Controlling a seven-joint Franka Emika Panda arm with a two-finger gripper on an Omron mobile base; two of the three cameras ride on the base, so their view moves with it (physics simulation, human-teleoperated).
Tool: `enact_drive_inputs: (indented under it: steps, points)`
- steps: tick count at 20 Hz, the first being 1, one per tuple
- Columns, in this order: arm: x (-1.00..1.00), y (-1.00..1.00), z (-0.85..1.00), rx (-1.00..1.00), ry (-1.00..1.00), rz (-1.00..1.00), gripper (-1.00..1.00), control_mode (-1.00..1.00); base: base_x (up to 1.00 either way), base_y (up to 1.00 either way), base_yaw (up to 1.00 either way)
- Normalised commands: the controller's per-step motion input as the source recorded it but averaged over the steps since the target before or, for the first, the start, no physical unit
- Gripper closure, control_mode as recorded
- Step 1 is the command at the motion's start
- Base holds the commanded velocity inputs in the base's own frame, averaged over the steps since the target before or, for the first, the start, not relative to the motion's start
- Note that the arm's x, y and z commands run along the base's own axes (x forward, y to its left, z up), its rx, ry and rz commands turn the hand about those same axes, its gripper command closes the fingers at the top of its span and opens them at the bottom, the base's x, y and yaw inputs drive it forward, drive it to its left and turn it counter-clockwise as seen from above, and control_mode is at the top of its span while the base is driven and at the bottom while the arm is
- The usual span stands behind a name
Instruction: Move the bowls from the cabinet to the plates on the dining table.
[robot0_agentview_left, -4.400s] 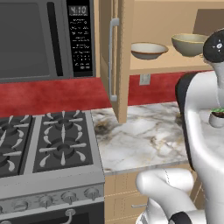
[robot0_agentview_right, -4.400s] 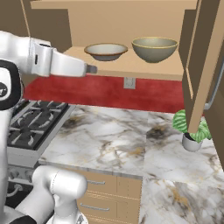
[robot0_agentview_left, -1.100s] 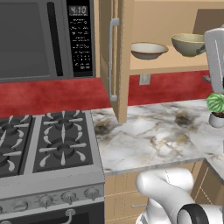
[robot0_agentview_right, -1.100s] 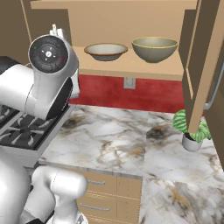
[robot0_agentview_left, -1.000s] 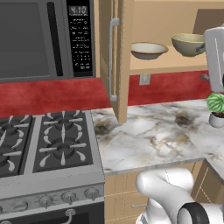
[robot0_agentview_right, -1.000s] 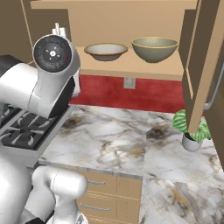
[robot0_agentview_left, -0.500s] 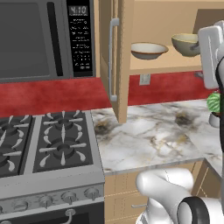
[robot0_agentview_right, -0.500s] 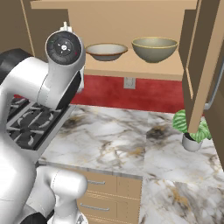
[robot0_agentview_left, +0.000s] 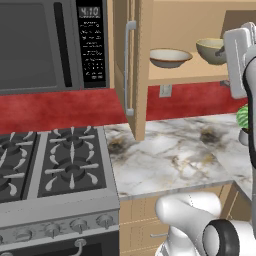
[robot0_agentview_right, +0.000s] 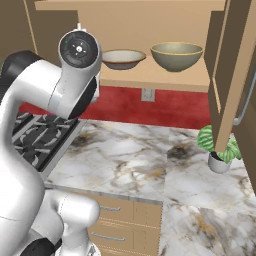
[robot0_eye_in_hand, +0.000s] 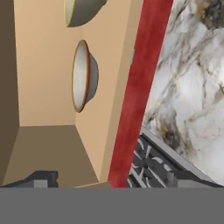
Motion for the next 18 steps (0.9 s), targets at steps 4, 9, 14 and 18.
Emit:
enact_drive_inputs:
  steps: [4,9,14,18]
  points:
    - [0.0,-0.05,-0.16,0.0,0.0,0.0,-1.0,-1.0,0.0,0.0,0.0]
    - [0.03,0.0,-0.09,0.0,0.0,0.01,-1.0,-1.0,0.0,0.0,0.0]
    - [0.24,-0.02,0.0,0.0,0.0,0.0,-1.0,-1.0,0.0,0.0,0.0]
    - [0.41,-0.07,0.0,0.0,0.0,0.0,-1.0,-1.0,0.0,0.0,0.0]
